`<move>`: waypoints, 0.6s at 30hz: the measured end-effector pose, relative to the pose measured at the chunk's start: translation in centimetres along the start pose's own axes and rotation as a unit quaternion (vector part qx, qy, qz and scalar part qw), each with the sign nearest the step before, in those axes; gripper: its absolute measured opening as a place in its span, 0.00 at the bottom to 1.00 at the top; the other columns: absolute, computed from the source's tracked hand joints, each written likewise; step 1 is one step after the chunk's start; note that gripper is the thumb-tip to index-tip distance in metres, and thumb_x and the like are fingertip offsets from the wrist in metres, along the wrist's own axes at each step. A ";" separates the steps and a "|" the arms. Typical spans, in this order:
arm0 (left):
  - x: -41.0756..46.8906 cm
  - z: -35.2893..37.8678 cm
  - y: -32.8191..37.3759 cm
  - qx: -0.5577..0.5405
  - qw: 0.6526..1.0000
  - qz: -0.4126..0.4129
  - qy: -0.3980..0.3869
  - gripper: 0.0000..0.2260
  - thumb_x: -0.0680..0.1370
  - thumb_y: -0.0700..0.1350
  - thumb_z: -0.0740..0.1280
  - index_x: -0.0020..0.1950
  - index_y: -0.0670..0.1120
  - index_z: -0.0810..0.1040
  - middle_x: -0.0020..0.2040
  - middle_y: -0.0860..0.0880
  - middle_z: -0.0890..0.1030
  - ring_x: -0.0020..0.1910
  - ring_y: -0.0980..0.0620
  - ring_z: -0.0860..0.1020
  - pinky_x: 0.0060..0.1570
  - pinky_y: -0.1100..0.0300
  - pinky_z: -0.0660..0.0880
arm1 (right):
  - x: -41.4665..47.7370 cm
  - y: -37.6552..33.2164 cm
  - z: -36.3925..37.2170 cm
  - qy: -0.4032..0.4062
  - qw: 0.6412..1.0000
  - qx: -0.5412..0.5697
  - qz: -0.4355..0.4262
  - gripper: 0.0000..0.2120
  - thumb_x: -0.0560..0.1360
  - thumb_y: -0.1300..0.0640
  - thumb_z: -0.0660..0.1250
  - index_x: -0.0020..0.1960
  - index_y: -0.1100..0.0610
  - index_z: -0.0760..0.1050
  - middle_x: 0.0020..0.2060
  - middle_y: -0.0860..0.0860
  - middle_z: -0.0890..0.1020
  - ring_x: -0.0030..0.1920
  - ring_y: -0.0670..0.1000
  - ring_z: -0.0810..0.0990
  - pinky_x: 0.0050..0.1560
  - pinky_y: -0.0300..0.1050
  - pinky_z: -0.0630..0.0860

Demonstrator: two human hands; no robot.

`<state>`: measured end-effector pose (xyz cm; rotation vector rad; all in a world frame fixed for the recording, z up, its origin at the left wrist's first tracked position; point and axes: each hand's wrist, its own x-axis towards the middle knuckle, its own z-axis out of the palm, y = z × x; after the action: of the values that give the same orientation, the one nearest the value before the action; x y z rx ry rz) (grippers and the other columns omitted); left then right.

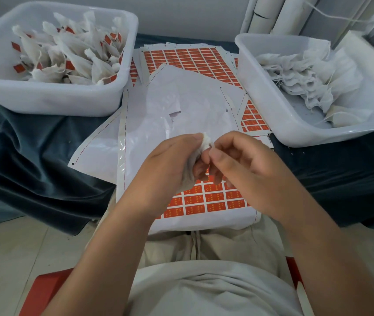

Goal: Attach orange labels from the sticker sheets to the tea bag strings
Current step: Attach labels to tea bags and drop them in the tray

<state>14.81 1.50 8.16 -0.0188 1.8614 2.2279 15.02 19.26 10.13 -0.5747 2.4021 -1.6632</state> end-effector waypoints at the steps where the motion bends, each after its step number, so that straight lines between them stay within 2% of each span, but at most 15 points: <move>1: 0.0 0.1 0.0 -0.019 1.000 -0.005 0.009 0.15 0.76 0.59 0.65 0.34 0.57 0.85 0.36 0.54 0.83 0.38 0.55 0.81 0.49 0.53 0.78 | 0.0 0.2 0.5 0.004 1.000 0.014 -0.017 0.08 0.84 0.48 0.66 0.52 0.52 0.78 0.44 0.46 0.86 0.44 0.44 0.85 0.44 0.32 0.78; 3: -0.1 0.3 -0.1 -0.036 0.999 -0.004 -0.005 0.17 0.77 0.57 0.63 0.32 0.54 0.82 0.32 0.52 0.79 0.34 0.54 0.78 0.45 0.53 0.76 | 0.1 0.5 1.1 0.030 0.998 0.013 -0.055 0.07 0.86 0.55 0.63 0.51 0.54 0.77 0.41 0.45 0.84 0.42 0.43 0.83 0.45 0.32 0.77; 6: -0.4 0.6 0.2 -0.041 0.999 -0.001 -0.030 0.19 0.79 0.56 0.59 0.32 0.51 0.77 0.30 0.50 0.71 0.31 0.52 0.70 0.46 0.50 0.70 | 0.1 0.6 1.3 0.055 0.996 -0.020 -0.064 0.08 0.86 0.54 0.62 0.48 0.53 0.76 0.36 0.47 0.80 0.35 0.45 0.78 0.39 0.34 0.76; 9: -0.2 0.9 0.5 -0.030 0.999 -0.021 -0.005 0.19 0.76 0.56 0.60 0.29 0.51 0.76 0.29 0.49 0.70 0.30 0.51 0.70 0.46 0.49 0.70 | 0.1 0.2 0.7 0.011 1.000 0.024 0.008 0.12 0.85 0.52 0.62 0.46 0.54 0.78 0.32 0.48 0.78 0.32 0.44 0.75 0.35 0.35 0.75; 12: 0.2 0.9 0.1 -0.015 0.999 -0.031 0.000 0.20 0.75 0.58 0.61 0.27 0.51 0.76 0.28 0.49 0.71 0.30 0.51 0.72 0.45 0.52 0.72 | 0.1 0.0 -0.1 -0.044 0.991 0.100 0.075 0.14 0.84 0.49 0.62 0.48 0.57 0.79 0.34 0.56 0.78 0.32 0.47 0.73 0.34 0.37 0.73; 16: 0.2 0.5 -0.7 0.024 1.000 -0.013 -0.011 0.20 0.75 0.64 0.63 0.30 0.53 0.79 0.29 0.52 0.72 0.31 0.55 0.72 0.44 0.55 0.75 | 0.1 -0.2 -1.0 -0.048 0.997 0.003 0.054 0.14 0.86 0.51 0.62 0.43 0.48 0.77 0.33 0.49 0.79 0.33 0.47 0.76 0.36 0.40 0.76; 18: 0.3 0.4 -0.8 0.044 0.999 -0.005 -0.008 0.20 0.73 0.66 0.62 0.32 0.53 0.79 0.30 0.53 0.72 0.32 0.56 0.73 0.48 0.51 0.75 | 0.1 -0.3 -1.3 -0.043 0.997 -0.030 0.047 0.16 0.86 0.51 0.62 0.41 0.45 0.76 0.33 0.49 0.80 0.32 0.46 0.77 0.36 0.40 0.76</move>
<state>14.77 2.02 7.37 0.0034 1.9436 2.1315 14.57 20.28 10.84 -0.5223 2.3849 -1.5023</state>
